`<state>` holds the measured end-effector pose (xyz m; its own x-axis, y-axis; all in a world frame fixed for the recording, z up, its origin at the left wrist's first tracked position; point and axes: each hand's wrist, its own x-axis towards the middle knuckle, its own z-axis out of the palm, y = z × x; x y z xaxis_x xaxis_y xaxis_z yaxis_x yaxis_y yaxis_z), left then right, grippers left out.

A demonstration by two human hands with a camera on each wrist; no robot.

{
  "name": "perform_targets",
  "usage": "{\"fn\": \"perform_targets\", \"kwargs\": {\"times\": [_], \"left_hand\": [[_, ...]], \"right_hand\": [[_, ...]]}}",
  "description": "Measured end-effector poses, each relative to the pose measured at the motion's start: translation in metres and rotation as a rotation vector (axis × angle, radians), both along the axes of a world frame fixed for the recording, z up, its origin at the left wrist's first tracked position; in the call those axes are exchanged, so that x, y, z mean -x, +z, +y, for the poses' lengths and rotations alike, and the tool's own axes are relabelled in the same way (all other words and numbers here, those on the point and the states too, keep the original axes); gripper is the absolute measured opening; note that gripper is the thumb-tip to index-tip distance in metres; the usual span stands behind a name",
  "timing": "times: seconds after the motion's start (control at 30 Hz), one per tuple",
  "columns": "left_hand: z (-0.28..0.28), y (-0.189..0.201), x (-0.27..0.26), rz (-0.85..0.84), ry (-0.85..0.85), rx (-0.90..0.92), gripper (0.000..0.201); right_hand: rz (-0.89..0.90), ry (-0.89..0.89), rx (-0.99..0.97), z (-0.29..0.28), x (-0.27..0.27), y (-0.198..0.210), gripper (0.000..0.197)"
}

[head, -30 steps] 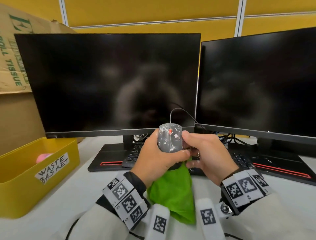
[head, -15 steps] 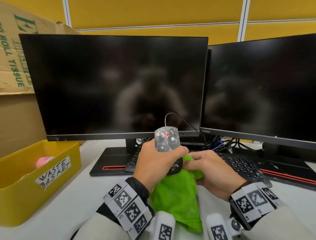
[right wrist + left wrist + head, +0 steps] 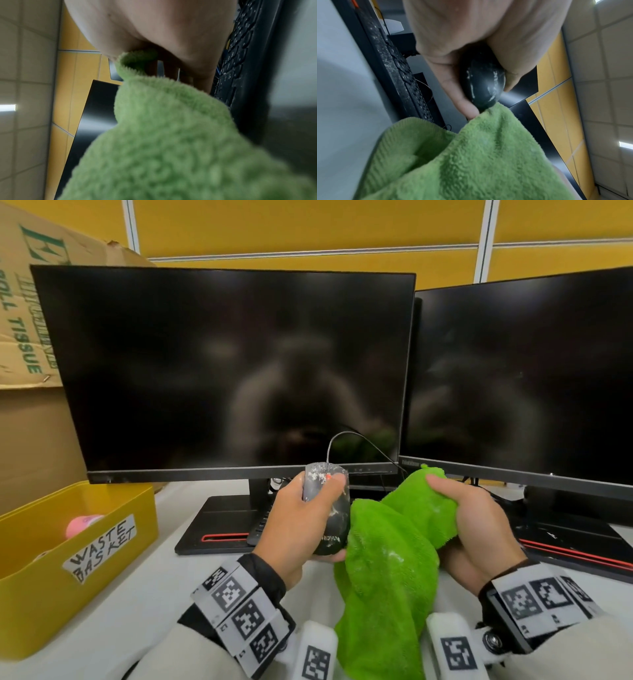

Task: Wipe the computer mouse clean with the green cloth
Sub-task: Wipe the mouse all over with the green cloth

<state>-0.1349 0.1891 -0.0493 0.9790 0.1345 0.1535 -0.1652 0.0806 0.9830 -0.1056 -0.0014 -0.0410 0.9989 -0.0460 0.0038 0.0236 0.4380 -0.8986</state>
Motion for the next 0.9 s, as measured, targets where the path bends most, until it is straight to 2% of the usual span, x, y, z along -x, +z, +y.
{"fn": "perform_targets", "kwargs": {"times": [0.17, 0.27, 0.4, 0.53, 0.63, 0.77, 0.9], "left_hand": [[-0.003, 0.006, 0.004, 0.047, 0.018, 0.077, 0.032], [-0.003, 0.007, 0.004, 0.078, -0.056, 0.106, 0.025], [-0.002, 0.003, 0.002, 0.032, -0.147, 0.120, 0.017], [0.001, -0.003, 0.001, -0.065, -0.170, 0.057, 0.035], [0.001, -0.003, 0.000, -0.107, -0.162, 0.009, 0.049], [-0.002, -0.004, 0.003, -0.147, -0.193, -0.027, 0.037], [-0.002, -0.004, 0.004, -0.174, -0.172, -0.041, 0.040]], "right_hand": [[-0.058, -0.102, -0.080, -0.005, -0.003, 0.003, 0.019], [-0.188, -0.157, -0.044, -0.005, -0.001, 0.005, 0.012], [-0.411, -0.187, 0.180, 0.001, 0.007, 0.008, 0.006], [-0.701, -0.294, 0.609, 0.008, 0.015, 0.008, 0.016], [-0.831, -0.317, 0.818, 0.017, 0.021, 0.007, 0.030], [-0.971, -0.288, 1.010, 0.030, 0.022, 0.007, 0.036], [-0.993, -0.214, 1.098, 0.030, 0.026, 0.008, 0.034]]}}
